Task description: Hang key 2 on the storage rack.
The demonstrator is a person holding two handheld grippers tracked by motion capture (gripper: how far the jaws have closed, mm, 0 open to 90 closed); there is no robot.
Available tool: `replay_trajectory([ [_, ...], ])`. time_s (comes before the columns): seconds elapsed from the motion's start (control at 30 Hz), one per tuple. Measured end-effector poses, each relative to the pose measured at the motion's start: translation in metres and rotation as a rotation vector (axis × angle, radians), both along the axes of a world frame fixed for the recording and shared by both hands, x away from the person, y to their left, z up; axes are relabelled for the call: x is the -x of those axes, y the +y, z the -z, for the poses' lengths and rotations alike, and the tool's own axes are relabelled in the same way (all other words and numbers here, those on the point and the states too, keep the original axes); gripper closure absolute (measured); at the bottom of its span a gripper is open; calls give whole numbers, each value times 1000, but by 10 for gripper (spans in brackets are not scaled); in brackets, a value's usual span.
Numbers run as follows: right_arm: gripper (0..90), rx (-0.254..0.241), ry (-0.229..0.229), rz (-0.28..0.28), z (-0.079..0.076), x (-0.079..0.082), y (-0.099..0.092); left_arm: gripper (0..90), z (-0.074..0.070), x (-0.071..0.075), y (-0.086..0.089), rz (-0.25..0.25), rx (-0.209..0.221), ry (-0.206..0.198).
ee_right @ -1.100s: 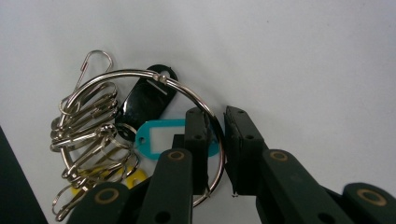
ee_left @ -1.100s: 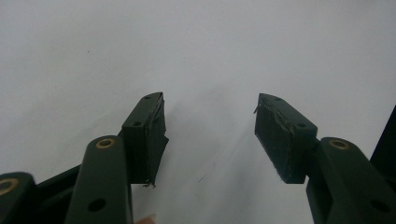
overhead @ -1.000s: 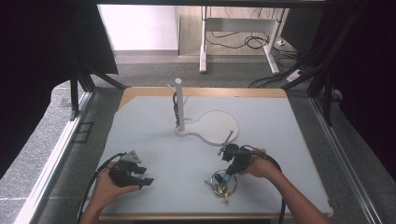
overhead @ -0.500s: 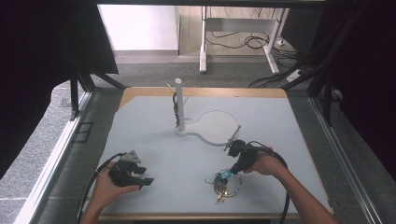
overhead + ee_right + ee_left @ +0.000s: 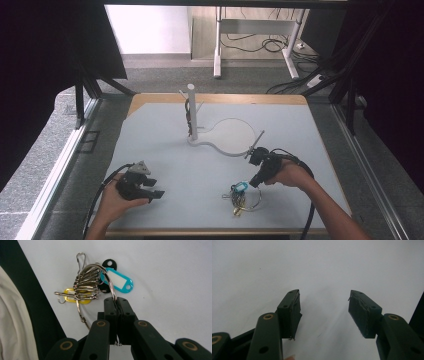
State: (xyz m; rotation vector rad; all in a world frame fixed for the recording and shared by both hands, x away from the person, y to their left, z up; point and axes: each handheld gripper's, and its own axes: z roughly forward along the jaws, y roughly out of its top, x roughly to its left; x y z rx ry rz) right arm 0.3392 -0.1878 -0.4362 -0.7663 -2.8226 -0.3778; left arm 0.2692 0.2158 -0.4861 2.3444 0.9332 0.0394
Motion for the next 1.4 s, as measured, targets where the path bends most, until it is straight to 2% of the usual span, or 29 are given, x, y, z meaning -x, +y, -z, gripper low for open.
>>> replay_trajectory([
  [0.1,872,-4,4,6,-1,-1,-2,433,0,0,0,-1,1,1],
  [0.13,873,-24,3,22,-3,-1,-4,433,0,0,0,0,0,0],
  [0.27,874,-57,3,44,-8,-2,-9,433,0,0,-1,1,-3,5],
  [0.6,877,-96,-4,92,-19,-3,-18,431,1,0,-2,0,-4,4],
  [1.1,879,-148,-13,121,-38,-7,-23,430,2,0,-2,1,-8,2],
  [1.13,879,-153,-11,118,-40,-7,-23,430,2,0,-2,1,4,7],
  [1.4,879,-147,-21,122,-56,-11,-22,430,1,0,-1,2,5,6],
])
